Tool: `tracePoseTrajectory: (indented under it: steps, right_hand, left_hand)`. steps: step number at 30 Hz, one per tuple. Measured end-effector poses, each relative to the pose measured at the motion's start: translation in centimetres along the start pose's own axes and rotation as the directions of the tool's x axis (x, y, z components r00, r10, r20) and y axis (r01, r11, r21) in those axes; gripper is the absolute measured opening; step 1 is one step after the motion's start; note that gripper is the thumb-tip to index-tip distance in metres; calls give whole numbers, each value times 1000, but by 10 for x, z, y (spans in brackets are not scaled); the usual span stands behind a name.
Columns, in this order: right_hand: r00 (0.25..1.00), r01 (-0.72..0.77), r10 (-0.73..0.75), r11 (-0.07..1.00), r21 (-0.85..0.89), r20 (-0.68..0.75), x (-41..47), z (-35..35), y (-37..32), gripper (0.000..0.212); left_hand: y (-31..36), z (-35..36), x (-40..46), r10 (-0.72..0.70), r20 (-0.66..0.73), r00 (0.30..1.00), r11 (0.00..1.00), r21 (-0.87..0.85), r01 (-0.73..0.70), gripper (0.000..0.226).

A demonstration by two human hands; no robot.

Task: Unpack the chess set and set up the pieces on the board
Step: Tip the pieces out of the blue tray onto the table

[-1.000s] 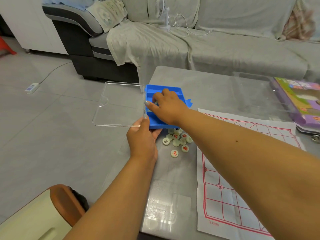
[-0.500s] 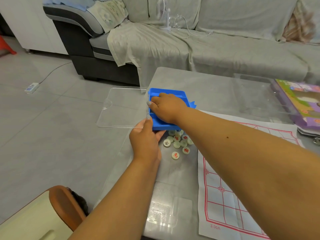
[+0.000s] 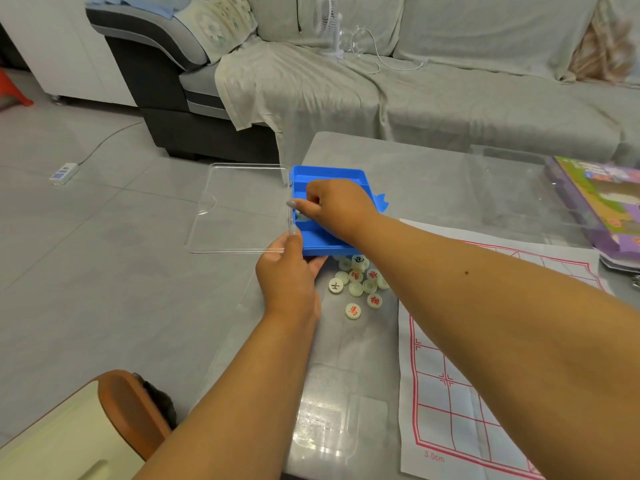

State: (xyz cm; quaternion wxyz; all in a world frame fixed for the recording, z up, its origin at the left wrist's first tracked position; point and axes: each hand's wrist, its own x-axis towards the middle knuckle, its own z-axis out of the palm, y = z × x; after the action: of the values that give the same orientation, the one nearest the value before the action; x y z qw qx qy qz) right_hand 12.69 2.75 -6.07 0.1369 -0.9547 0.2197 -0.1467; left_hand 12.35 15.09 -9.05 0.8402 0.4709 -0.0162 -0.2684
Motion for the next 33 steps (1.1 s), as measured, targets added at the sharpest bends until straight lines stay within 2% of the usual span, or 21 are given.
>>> tracePoseTrajectory:
  steps: [5, 7, 9, 11, 12, 14, 17, 21, 28, 31, 33]
  right_hand:
    - [956, -80, 151, 958, 274, -251, 5, -16, 2, 44]
    - [883, -121, 282, 909, 398, -375, 9, -29, 8, 46]
    - [769, -167, 468, 804, 571, -435, 11, -39, 23, 48]
    - [666, -214, 634, 666, 714, -392, 6, -37, 41, 48]
    - [645, -261, 678, 629, 732, -352, 1, -31, 51, 47]
    - [673, -397, 687, 649, 649, -274, -11, -12, 65, 44]
    - [783, -486, 599, 757, 437, -167, -22, 14, 70, 35]
    - [846, -435, 509, 830, 349, -158, -15, 22, 60, 35]
    - [890, -378, 432, 879, 291, -148, -19, 28, 57, 22]
    - [908, -376, 409, 890, 257, -88, -19, 26, 56, 15]
    - [901, -385, 427, 868, 314, -73, -18, 24, 56, 25]
  left_hand:
    - [-1, -2, 6, 10, -30, 999, 1000, -14, -11, 20]
    - [-1, -3, 11, 18, -70, 997, 1000, -16, -19, 19]
    - [0, -5, 16, 40, -125, 991, 999, -16, -42, 18]
    - [1, -7, 21, 70, -182, 981, 997, -16, -74, 19]
    - [1, -8, 24, 87, -201, 976, 995, -19, -93, 20]
    - [1, -10, 27, 115, -227, 967, 992, -26, -124, 21]
    - [-1, -11, 30, 137, -252, 958, 987, -41, -152, 18]
    - [-3, -13, 32, 154, -260, 953, 982, -64, -176, 19]
    - [-4, -13, 34, 139, -267, 954, 983, -76, -165, 20]
    - [-4, -13, 33, 136, -260, 956, 983, -82, -162, 18]
    - [-3, -13, 32, 132, -259, 957, 984, -79, -157, 17]
